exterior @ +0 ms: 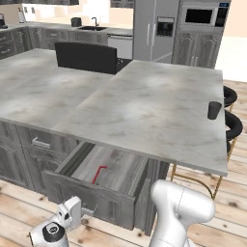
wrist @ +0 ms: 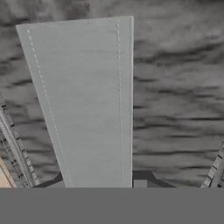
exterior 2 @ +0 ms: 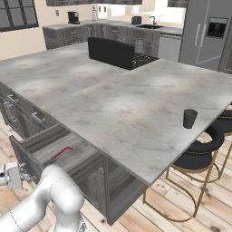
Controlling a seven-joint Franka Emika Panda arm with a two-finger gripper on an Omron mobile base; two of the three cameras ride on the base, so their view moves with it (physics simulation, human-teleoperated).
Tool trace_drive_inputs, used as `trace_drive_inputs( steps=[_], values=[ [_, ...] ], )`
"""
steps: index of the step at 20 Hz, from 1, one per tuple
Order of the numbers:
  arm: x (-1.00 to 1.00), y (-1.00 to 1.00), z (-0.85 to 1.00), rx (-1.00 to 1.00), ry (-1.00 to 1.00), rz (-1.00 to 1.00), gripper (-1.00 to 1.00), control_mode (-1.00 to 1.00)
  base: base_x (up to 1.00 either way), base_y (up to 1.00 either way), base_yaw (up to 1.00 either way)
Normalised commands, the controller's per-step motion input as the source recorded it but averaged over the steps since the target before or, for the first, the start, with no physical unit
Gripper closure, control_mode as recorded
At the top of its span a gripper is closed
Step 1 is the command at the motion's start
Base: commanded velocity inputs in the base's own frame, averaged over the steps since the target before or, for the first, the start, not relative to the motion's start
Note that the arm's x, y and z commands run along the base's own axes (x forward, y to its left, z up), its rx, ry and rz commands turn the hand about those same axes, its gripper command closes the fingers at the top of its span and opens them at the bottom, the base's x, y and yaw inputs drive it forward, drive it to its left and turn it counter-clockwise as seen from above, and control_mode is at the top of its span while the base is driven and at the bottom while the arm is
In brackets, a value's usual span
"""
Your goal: Take a straw from the drawer in front and place it inside the glass cup on the dining counter.
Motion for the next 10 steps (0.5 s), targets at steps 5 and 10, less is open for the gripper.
trace_drive_inputs(
  steps=[5, 10],
  values=[
    [-0.23, 0.34, 0.0, 0.0, 0.04, -0.09, 1.0, -1.0, 0.0, 0.0, 0.0],
    [-0.26, 0.42, 0.0, 0.0, 0.04, -0.07, -1.0, -1.0, 0.0, 0.0, 0.0]
  ],
)
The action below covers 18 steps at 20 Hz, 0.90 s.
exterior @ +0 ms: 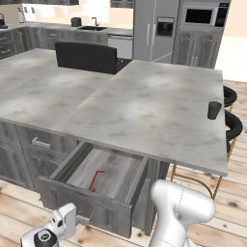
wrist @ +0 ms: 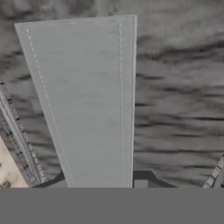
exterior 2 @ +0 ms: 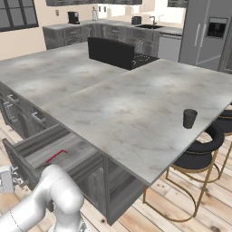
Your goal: Take a straw from the drawer in front and place it inside the glass cup on the dining counter.
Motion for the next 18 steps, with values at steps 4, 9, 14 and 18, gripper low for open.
trace_drive_inputs(
  steps=[4, 9, 14, 18],
  values=[
    [-0.12, 0.28, 0.02, 0.0, 0.03, -0.06, -1.0, -1.0, 0.0, 0.0, 0.0],
    [-0.29, 0.0, 0.24, 0.03, 0.0, -0.01, -1.0, -1.0, 0.0, 0.0, 0.0],
    [-0.2, 0.0, 0.34, 0.14, 0.0, 0.0, -1.0, -1.0, 0.0, 0.0, 0.0],
    [-0.2, 0.0, 0.37, 0.22, 0.0, 0.03, -1.0, -1.0, 0.0, 0.0, 0.0]
  ],
)
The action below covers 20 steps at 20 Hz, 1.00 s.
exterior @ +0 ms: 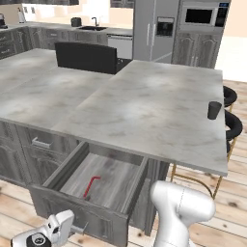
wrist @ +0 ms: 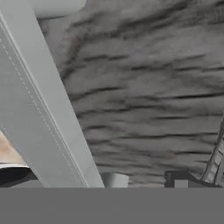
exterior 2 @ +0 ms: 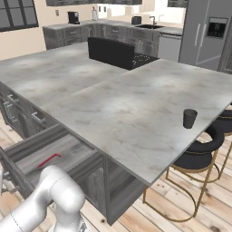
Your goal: Take a straw from the drawer in front and place it inside the glass cup on the dining counter.
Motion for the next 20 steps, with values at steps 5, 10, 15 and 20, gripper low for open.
trace_drive_inputs(
  steps=[5, 10, 15, 20],
  values=[
    [-0.1, 0.0, 0.35, 0.31, 0.1, 0.04, -1.0, -1.0, 0.0, 0.0, 0.0],
    [0.0, 0.0, 0.38, 0.38, 0.18, 0.05, -1.0, -1.0, 0.0, 0.0, 0.0],
    [0.0, 0.0, 0.57, 0.34, 0.18, 0.04, -1.0, -1.0, 0.0, 0.0, 0.0],
    [-0.09, 0.0, 0.7, 0.25, 0.07, 0.01, -1.0, -1.0, 0.0, 0.0, 0.0]
  ],
)
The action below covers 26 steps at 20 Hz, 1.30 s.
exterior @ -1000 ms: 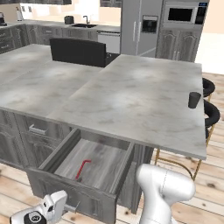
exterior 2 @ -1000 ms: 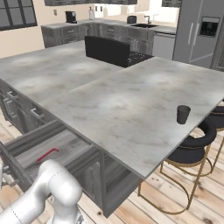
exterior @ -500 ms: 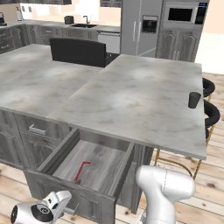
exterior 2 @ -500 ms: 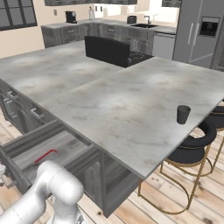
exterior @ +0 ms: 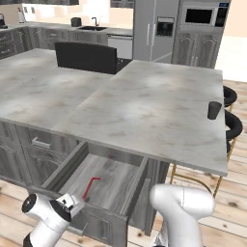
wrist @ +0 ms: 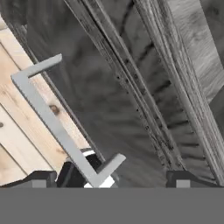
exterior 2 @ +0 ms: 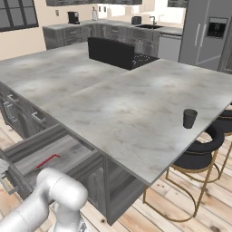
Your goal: Take a straw from the drawer in front and place it inside the glass cup on the dining counter.
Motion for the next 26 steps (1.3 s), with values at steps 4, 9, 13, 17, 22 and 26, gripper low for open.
trace_drive_inputs(
  steps=[4, 9, 13, 17, 22, 26],
  values=[
    [-0.57, 0.0, 0.95, 0.13, 0.0, 0.0, -1.0, -1.0, 0.0, 0.0, 0.0],
    [-0.68, 0.0, 1.0, 0.12, 0.0, 0.0, -1.0, -1.0, 0.0, 0.0, 0.0],
    [-0.58, 0.0, 1.0, 0.12, 0.0, -0.01, -1.0, -1.0, 0.0, 0.0, 0.0],
    [-0.2, -0.12, 1.0, 0.11, 0.0, -0.04, -1.0, -1.0, 0.0, 0.0, 0.0],
    [0.0, -0.35, 0.9, 0.1, 0.0, -0.05, -1.0, -1.0, 0.0, 0.0, 0.0],
    [0.0, -0.48, 0.78, 0.1, 0.0, -0.05, -1.0, -1.0, 0.0, 0.0, 0.0]
  ],
)
